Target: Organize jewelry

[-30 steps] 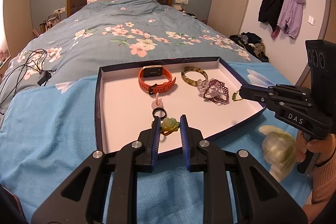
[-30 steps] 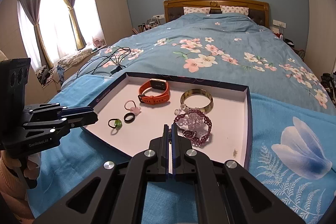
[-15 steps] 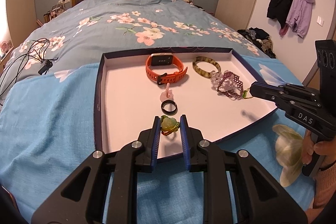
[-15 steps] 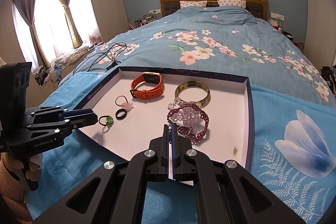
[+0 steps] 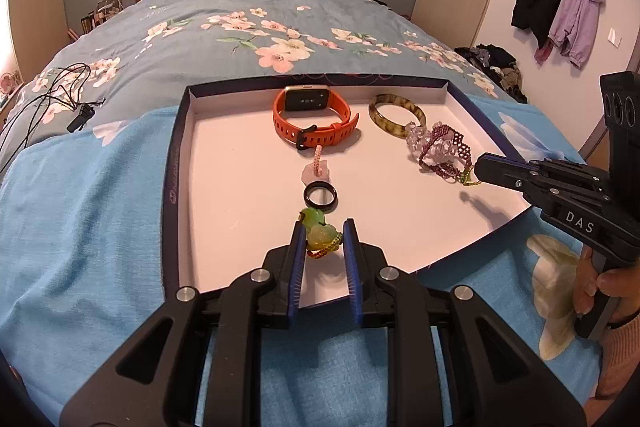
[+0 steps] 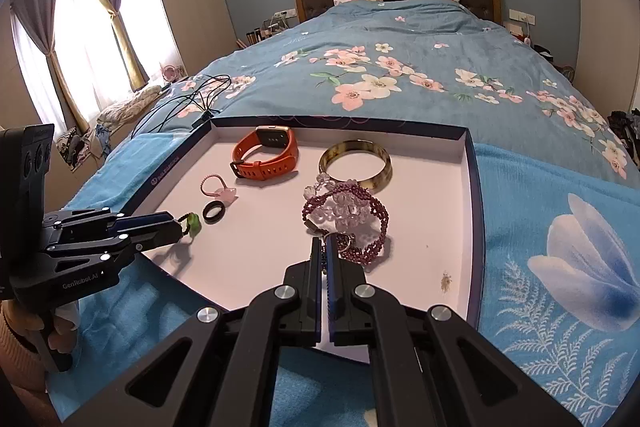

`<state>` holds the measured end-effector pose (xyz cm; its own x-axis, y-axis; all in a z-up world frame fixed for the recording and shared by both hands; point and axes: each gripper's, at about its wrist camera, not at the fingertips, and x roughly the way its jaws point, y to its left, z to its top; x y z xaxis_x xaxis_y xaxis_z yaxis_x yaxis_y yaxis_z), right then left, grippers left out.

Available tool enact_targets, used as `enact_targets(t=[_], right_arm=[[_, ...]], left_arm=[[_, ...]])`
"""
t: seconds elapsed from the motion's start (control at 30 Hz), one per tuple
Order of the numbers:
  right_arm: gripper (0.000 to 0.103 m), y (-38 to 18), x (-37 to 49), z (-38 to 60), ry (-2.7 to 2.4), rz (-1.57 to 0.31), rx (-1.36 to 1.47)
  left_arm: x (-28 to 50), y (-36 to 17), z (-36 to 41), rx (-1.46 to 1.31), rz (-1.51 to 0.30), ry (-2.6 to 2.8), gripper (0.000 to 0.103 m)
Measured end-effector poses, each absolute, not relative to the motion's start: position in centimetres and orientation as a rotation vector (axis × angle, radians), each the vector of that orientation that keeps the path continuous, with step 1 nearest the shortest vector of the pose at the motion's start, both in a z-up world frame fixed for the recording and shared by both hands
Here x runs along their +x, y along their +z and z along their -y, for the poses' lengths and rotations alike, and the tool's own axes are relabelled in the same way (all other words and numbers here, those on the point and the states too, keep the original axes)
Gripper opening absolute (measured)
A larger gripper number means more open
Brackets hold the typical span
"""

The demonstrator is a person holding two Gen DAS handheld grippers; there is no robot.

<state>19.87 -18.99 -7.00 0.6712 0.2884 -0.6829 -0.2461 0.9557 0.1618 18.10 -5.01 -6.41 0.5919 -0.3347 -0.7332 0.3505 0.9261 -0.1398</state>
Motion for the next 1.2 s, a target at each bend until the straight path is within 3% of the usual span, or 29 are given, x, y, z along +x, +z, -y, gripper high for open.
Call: enact_targets(t=[0.27, 0.47, 0.63, 0.77, 0.8, 0.87, 0.97, 1.1, 1.2], right_arm=[[0.002, -7.6, 20.4, 19.4, 0.284, -0.811, 0.077], [0.012, -7.4, 19.7, 20.0, 0.266, -0.801, 0.101], [0.031, -6.5, 18.4, 20.2, 0.250, -0.765, 0.094], [0.059, -5.5, 16.5, 19.8, 0.245, -0.712, 0.087], [0.061, -5.3, 15.9, 19.7, 0.248, -0.703, 0.091], [0.077, -5.1, 15.0, 19.5, 0.240, -0.681, 0.090], [0.081, -4.8, 13.6, 19.0, 0.231, -0.654, 0.065], [0.096, -4.4, 11.9, 18.3, 0.197, -0.606, 0.036], [0.096, -4.4, 10.6, 17.9, 0.175, -0.571, 0.031]], left_arm=[[18.4, -6.8, 5.2, 0.016, -0.856, -0.395, 0.021], [17.8, -6.1, 5.1, 0.012, -0.831, -0.410, 0.036], [16.2, -4.9, 4.3, -0.008, -0.780, -0.406, 0.051], [14.7, -3.7, 3.2, -0.029, -0.735, -0.396, 0.060], [14.1, -3.4, 2.9, -0.028, -0.718, -0.391, 0.064], [13.2, -2.9, 2.2, -0.031, -0.698, -0.380, 0.075], [11.3, -2.3, 1.4, -0.034, -0.658, -0.363, 0.080], [8.9, -1.6, 0.6, -0.034, -0.595, -0.334, 0.098], [6.9, -1.1, 0.3, -0.029, -0.540, -0.299, 0.098]])
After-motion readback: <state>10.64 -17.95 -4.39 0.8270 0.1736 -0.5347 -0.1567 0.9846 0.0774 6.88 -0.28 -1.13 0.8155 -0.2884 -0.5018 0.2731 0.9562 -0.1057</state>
